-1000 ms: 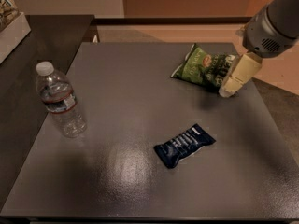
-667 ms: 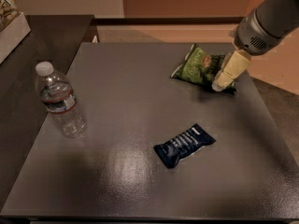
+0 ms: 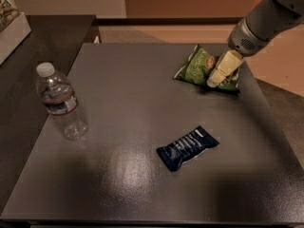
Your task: Move green jalapeno chip bag near rxbar blueberry
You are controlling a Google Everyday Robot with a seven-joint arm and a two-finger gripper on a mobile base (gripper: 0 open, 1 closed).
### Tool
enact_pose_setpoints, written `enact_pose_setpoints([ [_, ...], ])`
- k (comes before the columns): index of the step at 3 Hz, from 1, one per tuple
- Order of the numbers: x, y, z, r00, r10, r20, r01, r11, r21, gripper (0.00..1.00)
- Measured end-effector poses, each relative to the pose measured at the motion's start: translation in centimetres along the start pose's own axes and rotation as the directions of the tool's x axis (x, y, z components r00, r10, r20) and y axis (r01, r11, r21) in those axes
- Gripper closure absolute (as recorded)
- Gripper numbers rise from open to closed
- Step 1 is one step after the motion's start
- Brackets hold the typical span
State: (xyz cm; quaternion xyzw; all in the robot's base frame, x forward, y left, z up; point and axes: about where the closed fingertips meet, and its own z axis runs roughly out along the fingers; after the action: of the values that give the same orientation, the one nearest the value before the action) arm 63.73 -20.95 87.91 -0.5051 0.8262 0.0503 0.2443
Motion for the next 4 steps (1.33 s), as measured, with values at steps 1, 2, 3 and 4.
enact_pose_setpoints([
  [1, -0.08, -0.71, 1.25, 1.000, 0.017, -0.003, -0.017, 0.9999, -0.002, 0.00],
  [2, -0.03, -0.92, 1.92, 1.000, 0.020, -0.006, -0.020, 0.9998, -0.004, 0.18],
  [3, 0.12, -0.56, 2.16, 1.000, 0.012, -0.010, -0.012, 0.9999, -0.012, 0.41],
  [4, 0.24, 0.00, 2.03, 1.000, 0.000, -0.011, 0.000, 0.9998, -0.021, 0.64],
])
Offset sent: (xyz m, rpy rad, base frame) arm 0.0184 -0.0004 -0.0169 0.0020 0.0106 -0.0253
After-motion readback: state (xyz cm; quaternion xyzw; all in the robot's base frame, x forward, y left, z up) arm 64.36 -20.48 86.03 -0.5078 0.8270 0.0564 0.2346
